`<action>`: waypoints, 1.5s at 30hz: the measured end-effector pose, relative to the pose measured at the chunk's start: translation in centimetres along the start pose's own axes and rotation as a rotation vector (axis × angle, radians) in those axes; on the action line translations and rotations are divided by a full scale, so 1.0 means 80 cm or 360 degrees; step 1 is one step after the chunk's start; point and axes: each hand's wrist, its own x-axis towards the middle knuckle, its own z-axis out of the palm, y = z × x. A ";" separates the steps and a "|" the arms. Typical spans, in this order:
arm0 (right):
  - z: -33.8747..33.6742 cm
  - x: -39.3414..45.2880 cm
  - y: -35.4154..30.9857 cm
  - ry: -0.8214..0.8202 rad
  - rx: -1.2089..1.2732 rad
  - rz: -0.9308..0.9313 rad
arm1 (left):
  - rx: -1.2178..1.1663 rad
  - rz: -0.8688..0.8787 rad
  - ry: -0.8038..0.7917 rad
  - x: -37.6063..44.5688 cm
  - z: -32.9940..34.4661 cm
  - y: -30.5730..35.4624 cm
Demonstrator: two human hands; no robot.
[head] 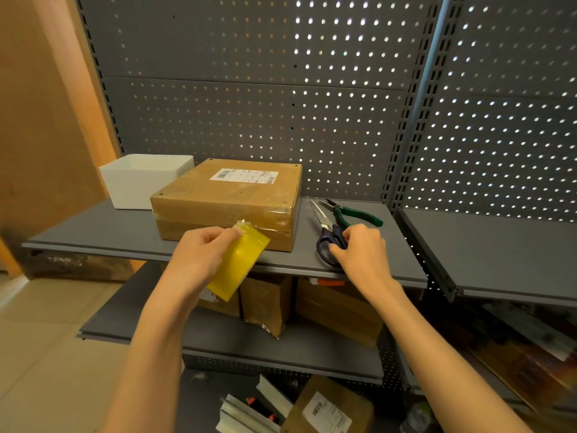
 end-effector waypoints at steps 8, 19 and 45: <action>0.004 0.000 -0.010 -0.0039 -0.0163 0.0003 | 0.0038 0.0120 0.0215 -0.006 0.002 0.000; 0.007 0.001 -0.011 -0.0091 -0.0332 -0.0118 | -0.0090 0.0373 0.0383 -0.005 -0.020 0.002; 0.039 0.040 -0.225 0.0373 -0.0125 -0.0513 | 0.1011 0.0723 0.0498 0.149 -0.222 -0.074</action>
